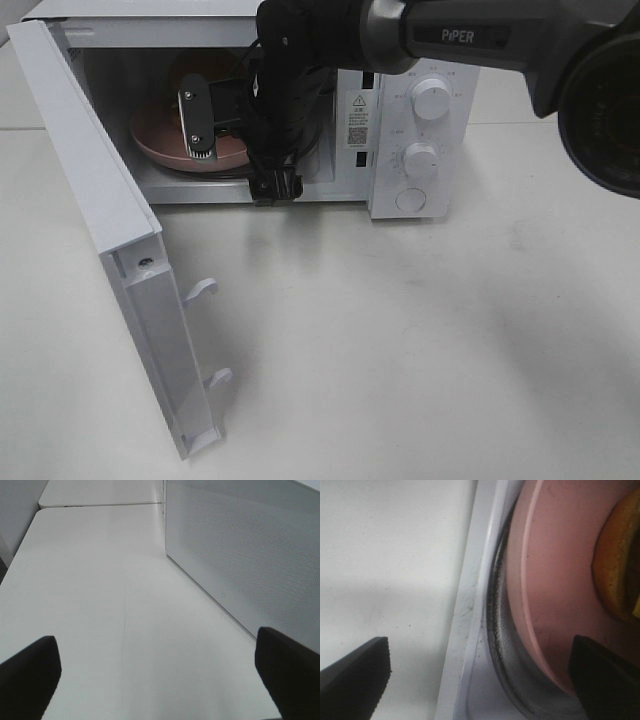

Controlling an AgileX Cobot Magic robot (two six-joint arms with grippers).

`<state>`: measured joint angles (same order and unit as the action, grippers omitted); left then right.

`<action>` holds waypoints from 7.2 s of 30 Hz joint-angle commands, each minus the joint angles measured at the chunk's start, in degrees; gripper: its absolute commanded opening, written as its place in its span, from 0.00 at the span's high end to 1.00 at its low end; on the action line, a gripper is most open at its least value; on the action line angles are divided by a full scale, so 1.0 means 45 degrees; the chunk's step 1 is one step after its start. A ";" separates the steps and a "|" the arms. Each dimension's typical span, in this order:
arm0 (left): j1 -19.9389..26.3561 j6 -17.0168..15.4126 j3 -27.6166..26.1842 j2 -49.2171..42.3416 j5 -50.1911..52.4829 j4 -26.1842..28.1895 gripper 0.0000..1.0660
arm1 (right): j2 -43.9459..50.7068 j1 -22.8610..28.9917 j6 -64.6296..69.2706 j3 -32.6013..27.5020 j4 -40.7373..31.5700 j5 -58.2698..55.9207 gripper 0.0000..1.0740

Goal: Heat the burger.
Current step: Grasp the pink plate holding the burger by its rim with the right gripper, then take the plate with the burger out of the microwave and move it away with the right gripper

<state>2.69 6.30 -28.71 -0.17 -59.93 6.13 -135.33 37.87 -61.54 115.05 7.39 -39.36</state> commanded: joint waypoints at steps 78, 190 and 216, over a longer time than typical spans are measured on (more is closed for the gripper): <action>0.0076 -0.0038 0.0025 -0.0267 0.0115 0.0013 0.06 | 0.2165 -0.0306 -0.3654 -0.3794 -0.1719 0.3234 1.00; 0.0076 -0.0038 0.0025 -0.0267 0.0115 0.0013 0.06 | 2.0537 -0.0420 0.9053 -2.0245 0.6099 -0.2890 1.00; 0.0076 -0.0038 0.0025 -0.0267 0.0115 0.0013 0.06 | 1.4948 -0.0420 1.9761 -1.8449 0.8645 -0.4431 1.00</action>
<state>2.69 6.30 -28.71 -0.29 -59.87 6.13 -66.41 35.98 23.72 30.94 41.42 -57.24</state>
